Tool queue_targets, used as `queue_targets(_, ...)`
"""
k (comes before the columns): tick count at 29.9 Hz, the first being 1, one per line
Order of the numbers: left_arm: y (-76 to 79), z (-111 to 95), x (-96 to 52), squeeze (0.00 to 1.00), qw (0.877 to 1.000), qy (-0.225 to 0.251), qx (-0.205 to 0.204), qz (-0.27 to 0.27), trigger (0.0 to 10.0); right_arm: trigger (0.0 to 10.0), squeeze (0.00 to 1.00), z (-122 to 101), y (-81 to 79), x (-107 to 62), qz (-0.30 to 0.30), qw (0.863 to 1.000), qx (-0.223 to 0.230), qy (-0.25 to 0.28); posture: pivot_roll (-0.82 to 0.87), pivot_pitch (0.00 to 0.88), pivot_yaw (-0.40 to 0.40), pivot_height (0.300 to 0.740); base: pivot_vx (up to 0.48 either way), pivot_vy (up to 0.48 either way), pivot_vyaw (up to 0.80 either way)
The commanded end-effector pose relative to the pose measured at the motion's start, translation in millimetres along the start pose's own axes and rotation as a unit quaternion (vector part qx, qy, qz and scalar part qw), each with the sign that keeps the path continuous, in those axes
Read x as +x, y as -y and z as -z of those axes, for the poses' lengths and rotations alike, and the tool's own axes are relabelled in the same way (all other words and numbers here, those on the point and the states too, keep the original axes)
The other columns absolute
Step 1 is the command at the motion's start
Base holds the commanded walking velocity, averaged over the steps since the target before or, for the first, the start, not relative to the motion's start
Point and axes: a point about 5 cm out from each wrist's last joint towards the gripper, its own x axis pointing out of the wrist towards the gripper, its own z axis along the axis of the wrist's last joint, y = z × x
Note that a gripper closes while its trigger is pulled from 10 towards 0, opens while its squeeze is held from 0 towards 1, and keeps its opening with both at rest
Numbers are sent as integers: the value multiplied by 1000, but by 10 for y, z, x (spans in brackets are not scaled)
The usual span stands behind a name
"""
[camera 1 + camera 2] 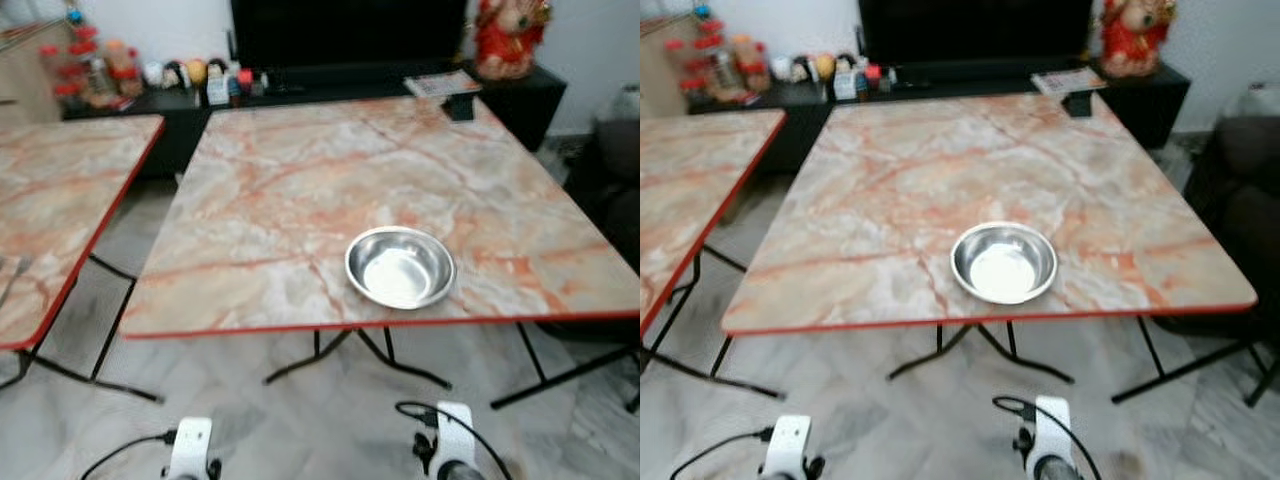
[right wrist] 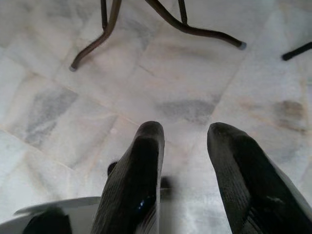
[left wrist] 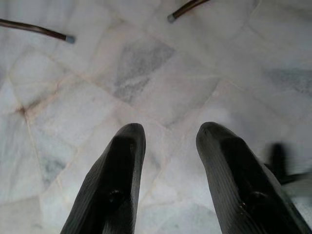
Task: Setting the table
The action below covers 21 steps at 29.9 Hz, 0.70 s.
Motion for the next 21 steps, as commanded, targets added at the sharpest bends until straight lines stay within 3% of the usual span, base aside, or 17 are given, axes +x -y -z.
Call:
queue_targets(1, -47, 85, -19, 0, 1000, -16, -3, -10, 10000, 10000, 0, 6, -18, -1, -1, 1000, 1, 1, -186, 0, 77, 740, 0, 480, 750)
queue_targets(4, -47, 84, -19, 0, 1000, -15, -3, -10, 10000, 10000, 0, 5, -19, -1, -1, 1000, 2, 2, -186, 0, 77, 740, 0, 480, 750)
queue_targets(21, -74, 87, -23, 0, 1000, -15, 1, -16, 10000, 10000, 0, 18, -46, -2, -6, 1000, 18, 0, -185, 0, 83, 740, 0, 480, 0)
